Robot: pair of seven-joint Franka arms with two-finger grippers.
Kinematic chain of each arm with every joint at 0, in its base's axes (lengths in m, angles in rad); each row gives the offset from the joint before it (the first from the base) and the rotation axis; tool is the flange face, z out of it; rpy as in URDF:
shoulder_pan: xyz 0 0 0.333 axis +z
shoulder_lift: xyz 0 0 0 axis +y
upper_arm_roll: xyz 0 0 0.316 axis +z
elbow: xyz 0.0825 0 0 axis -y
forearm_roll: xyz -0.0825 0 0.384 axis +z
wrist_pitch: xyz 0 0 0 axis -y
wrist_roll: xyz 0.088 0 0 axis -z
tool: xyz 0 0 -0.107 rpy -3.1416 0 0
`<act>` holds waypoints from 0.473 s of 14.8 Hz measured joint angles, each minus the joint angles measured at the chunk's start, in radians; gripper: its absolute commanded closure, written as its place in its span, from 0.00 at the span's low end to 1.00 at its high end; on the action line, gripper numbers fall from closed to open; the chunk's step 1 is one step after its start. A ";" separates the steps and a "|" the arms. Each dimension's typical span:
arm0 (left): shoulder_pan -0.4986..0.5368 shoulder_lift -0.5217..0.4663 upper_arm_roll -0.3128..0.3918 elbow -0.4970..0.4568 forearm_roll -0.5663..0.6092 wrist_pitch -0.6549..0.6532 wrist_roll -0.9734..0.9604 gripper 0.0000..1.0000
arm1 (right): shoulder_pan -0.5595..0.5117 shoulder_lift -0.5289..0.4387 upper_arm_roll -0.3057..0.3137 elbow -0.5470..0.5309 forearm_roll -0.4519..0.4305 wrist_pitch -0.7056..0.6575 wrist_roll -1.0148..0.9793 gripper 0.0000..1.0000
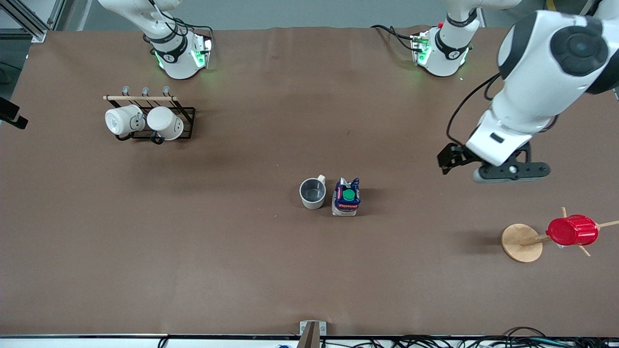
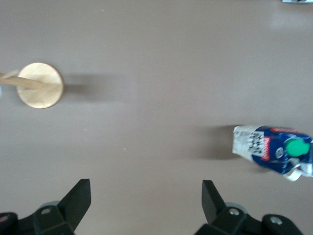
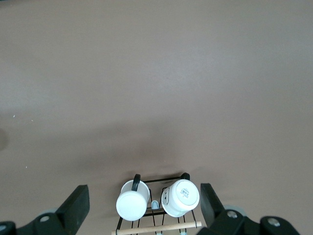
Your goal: Place cup and milk on table
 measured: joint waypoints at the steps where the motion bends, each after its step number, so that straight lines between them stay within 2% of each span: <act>1: 0.014 -0.012 0.000 -0.004 -0.006 -0.005 0.025 0.00 | 0.000 0.000 0.000 0.000 0.000 0.000 0.000 0.00; 7: 0.064 -0.035 0.001 0.028 -0.037 -0.029 0.083 0.00 | 0.000 0.000 -0.001 -0.001 0.000 0.000 0.000 0.00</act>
